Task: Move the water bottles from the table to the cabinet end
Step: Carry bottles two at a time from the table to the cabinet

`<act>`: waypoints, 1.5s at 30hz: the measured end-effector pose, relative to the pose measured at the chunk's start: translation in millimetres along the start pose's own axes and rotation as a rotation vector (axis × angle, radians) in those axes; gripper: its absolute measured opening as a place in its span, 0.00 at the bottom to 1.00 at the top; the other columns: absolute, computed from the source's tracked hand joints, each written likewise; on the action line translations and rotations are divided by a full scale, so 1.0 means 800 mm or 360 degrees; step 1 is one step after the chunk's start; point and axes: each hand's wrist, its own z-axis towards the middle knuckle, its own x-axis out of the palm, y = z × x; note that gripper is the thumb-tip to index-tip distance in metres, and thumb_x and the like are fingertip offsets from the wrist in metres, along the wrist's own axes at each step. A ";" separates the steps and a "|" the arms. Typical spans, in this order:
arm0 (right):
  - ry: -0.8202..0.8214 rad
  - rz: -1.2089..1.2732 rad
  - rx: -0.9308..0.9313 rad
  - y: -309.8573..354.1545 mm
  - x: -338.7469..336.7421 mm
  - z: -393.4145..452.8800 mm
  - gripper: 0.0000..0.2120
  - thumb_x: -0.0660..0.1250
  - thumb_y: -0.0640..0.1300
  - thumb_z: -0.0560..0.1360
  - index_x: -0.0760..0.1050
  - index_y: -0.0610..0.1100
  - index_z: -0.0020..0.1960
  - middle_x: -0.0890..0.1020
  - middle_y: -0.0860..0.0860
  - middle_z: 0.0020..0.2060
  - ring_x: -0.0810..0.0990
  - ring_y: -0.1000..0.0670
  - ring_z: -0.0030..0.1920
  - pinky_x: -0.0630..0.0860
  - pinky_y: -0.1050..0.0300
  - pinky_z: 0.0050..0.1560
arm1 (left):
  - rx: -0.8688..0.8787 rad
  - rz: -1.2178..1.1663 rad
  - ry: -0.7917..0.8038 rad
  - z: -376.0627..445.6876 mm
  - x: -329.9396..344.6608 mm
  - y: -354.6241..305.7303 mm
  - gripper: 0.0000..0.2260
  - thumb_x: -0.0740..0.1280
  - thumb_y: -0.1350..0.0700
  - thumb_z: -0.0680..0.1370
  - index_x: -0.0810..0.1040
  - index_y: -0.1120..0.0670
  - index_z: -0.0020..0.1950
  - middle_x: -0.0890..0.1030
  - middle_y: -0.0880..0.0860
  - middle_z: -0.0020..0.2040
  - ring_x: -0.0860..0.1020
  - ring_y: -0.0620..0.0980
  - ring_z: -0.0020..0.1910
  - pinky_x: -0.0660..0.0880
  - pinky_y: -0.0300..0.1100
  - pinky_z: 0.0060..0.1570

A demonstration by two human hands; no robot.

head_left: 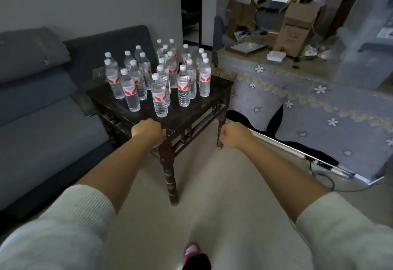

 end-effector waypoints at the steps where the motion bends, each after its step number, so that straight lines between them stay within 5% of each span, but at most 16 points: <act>1: -0.0020 0.0018 -0.0007 -0.001 -0.003 0.027 0.14 0.59 0.43 0.77 0.78 0.38 0.54 0.80 0.39 0.55 0.78 0.39 0.55 0.75 0.51 0.54 | -0.0001 -0.0016 -0.0011 0.029 -0.001 -0.002 0.21 0.52 0.47 0.81 0.75 0.58 0.62 0.75 0.58 0.62 0.74 0.58 0.62 0.74 0.50 0.56; 7: 0.0004 0.0099 -0.0007 0.004 -0.043 0.203 0.13 0.59 0.40 0.77 0.78 0.33 0.53 0.80 0.37 0.53 0.78 0.40 0.54 0.73 0.53 0.49 | 0.0031 -0.0147 -0.0042 0.202 -0.019 0.002 0.22 0.51 0.45 0.81 0.74 0.59 0.62 0.76 0.60 0.61 0.74 0.59 0.61 0.73 0.50 0.54; 12: 0.0000 0.0169 -0.0069 0.011 -0.060 0.311 0.13 0.60 0.41 0.76 0.78 0.36 0.53 0.81 0.40 0.52 0.79 0.42 0.53 0.76 0.51 0.54 | 0.0004 -0.0359 -0.0197 0.301 -0.033 0.004 0.18 0.52 0.49 0.81 0.70 0.58 0.65 0.74 0.61 0.61 0.73 0.60 0.61 0.72 0.50 0.53; 17: 0.0034 0.0236 -0.0316 0.033 -0.064 0.420 0.12 0.61 0.40 0.76 0.77 0.35 0.53 0.81 0.38 0.50 0.79 0.40 0.52 0.69 0.58 0.45 | -0.0142 -0.0452 -0.0351 0.377 -0.033 0.009 0.20 0.56 0.51 0.81 0.65 0.58 0.70 0.69 0.60 0.65 0.67 0.58 0.66 0.71 0.50 0.59; 22: 0.0107 0.0215 -0.0591 0.071 -0.065 0.522 0.19 0.63 0.42 0.76 0.69 0.42 0.66 0.74 0.42 0.64 0.75 0.42 0.63 0.74 0.49 0.61 | -0.0354 -0.0502 -0.0172 0.438 -0.020 0.015 0.23 0.60 0.48 0.79 0.63 0.55 0.72 0.64 0.57 0.71 0.63 0.56 0.70 0.68 0.50 0.65; 24: 0.0147 0.0102 -0.0689 0.082 -0.061 0.554 0.22 0.64 0.44 0.75 0.66 0.43 0.67 0.71 0.42 0.64 0.73 0.43 0.64 0.71 0.51 0.60 | -0.0351 -0.0491 -0.0061 0.455 -0.017 0.017 0.23 0.60 0.48 0.78 0.64 0.54 0.71 0.65 0.56 0.71 0.65 0.56 0.70 0.69 0.49 0.64; 30: 0.0235 -0.0188 -0.0803 0.102 -0.039 0.612 0.19 0.63 0.47 0.76 0.68 0.42 0.64 0.71 0.43 0.61 0.76 0.42 0.57 0.73 0.52 0.52 | -0.0399 -0.0329 0.0074 0.476 -0.017 0.021 0.16 0.58 0.50 0.79 0.69 0.57 0.62 0.73 0.57 0.60 0.74 0.56 0.59 0.73 0.47 0.54; 36: 0.0510 -0.0363 -0.0980 0.104 -0.046 0.636 0.15 0.63 0.45 0.75 0.68 0.40 0.59 0.69 0.43 0.61 0.75 0.44 0.50 0.71 0.52 0.45 | -0.0357 -0.0482 0.0180 0.481 -0.016 0.029 0.15 0.60 0.50 0.79 0.69 0.58 0.61 0.72 0.58 0.59 0.75 0.56 0.57 0.73 0.47 0.56; 45: 0.0490 0.0013 -0.1144 0.068 -0.045 0.608 0.12 0.71 0.40 0.67 0.77 0.41 0.51 0.68 0.52 0.46 0.70 0.52 0.46 0.66 0.60 0.45 | -0.0181 -0.0613 0.0118 0.486 -0.019 0.018 0.15 0.64 0.51 0.77 0.73 0.58 0.59 0.73 0.56 0.58 0.75 0.54 0.57 0.71 0.43 0.54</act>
